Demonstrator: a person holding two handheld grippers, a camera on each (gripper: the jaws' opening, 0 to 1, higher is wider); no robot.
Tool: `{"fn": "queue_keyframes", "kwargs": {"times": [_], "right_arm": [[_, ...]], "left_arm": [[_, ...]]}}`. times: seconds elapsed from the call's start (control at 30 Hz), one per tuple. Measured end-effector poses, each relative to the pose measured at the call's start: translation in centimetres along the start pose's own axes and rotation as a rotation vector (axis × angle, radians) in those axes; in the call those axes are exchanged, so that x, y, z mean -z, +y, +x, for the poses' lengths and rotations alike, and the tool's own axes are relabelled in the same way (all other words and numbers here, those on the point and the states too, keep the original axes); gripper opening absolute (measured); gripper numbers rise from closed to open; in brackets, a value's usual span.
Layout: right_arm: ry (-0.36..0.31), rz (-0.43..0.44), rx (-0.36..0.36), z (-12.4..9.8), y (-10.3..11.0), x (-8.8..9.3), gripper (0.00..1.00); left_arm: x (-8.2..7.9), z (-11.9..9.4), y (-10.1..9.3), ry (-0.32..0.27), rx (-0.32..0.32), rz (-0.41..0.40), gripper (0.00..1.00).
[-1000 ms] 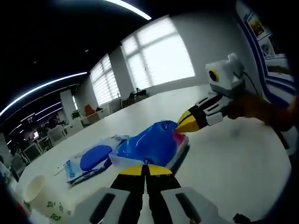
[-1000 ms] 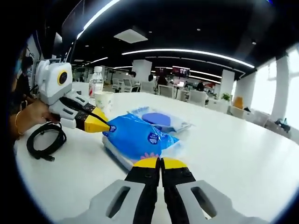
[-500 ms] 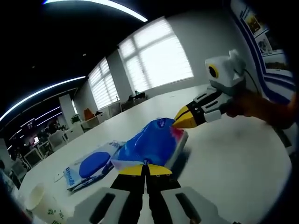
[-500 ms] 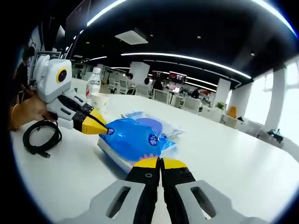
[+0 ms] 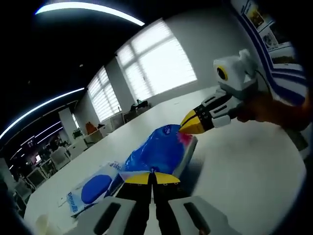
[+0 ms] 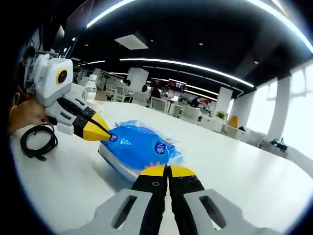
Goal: Arrange the tabletop items into an orderly group along one side of the table until the central work area is clear of visible clutter.
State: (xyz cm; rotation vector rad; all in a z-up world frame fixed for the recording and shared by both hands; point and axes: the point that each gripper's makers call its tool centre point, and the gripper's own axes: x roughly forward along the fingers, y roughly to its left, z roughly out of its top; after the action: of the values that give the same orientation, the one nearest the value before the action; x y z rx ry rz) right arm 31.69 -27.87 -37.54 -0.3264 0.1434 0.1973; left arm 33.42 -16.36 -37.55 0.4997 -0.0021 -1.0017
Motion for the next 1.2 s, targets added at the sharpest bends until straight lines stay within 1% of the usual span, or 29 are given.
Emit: {"fn": "queue_keyframes", "kwargs": {"times": [0.17,0.4,0.53,0.77,0.9,1.03,1.2], "right_arm": [[-0.001,0.003,0.016,-0.4,-0.9,0.2,0.0],[-0.006,0.003,0.033,-0.4,-1.7,0.3,0.0],[-0.01,0.005,0.043,-0.5,-2.1,0.3,0.0],[-0.006,-0.018,0.07,-0.5,-3.5,0.8,0.0],[0.0,-0.033,0.088,-0.6,-4.4,0.9,0.0],[-0.006,-0.029,0.095,-0.8,-4.8,0.8,0.0],[0.002,-0.032,0.105,-0.6,-5.5,1.4,0.0]], "left_arm": [[-0.7,0.6,-0.3,-0.01,0.006,0.009,0.0],[-1.2,1.4,-0.5,-0.011,0.013,0.019,0.0],[-1.6,1.7,-0.5,-0.021,0.011,0.021,0.0],[-2.3,3.1,-0.8,-0.026,0.01,0.035,0.0],[-2.5,3.9,-1.2,-0.022,0.02,0.053,0.0],[-2.8,4.1,-1.7,-0.032,0.026,0.048,0.0],[-3.0,4.9,-1.8,-0.025,0.027,0.058,0.0]]}}
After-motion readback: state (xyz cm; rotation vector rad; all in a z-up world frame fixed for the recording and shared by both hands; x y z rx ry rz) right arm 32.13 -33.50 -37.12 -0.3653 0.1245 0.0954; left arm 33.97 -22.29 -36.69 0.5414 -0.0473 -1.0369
